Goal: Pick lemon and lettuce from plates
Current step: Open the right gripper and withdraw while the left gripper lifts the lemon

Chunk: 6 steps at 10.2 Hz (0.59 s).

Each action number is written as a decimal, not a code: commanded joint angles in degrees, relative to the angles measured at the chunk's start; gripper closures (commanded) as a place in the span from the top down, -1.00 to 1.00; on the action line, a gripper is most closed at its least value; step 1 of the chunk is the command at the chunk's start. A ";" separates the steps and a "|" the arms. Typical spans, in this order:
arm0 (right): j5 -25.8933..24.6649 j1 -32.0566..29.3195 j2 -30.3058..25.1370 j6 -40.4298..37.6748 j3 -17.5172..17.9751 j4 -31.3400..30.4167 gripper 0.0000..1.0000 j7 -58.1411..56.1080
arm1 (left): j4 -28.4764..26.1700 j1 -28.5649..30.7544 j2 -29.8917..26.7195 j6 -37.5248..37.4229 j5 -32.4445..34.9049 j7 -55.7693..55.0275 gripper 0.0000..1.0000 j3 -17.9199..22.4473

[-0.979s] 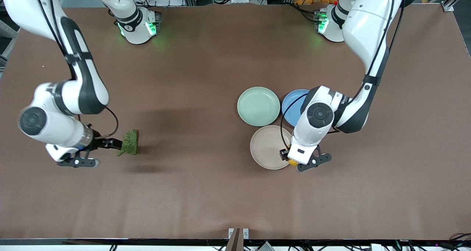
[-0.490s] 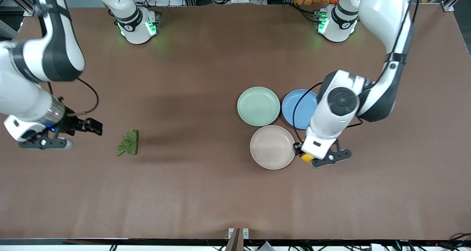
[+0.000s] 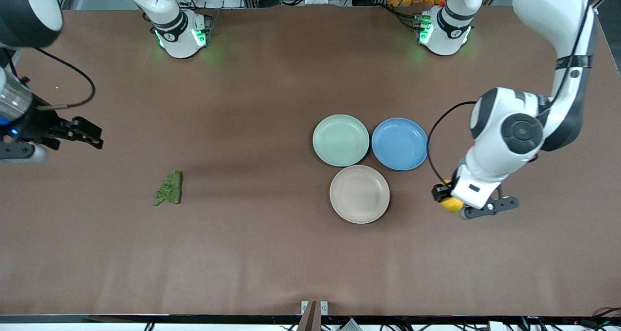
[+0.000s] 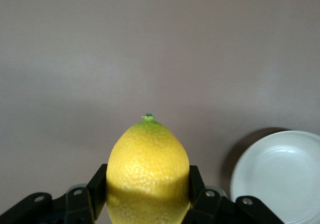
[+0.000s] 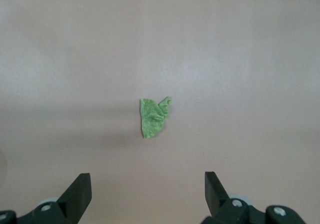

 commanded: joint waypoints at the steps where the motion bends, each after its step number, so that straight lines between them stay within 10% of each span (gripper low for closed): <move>1: 2.94 -0.50 -2.75 -2.63 -0.07 -0.39 1.00 -0.71 | -8.33 8.31 -4.36 1.77 -2.14 7.91 -1.00 -3.81; 6: 4.36 -1.91 -6.97 -4.04 -0.33 -0.12 1.00 -0.89 | -35.59 12.82 -11.68 26.53 -1.53 15.75 -1.00 -3.82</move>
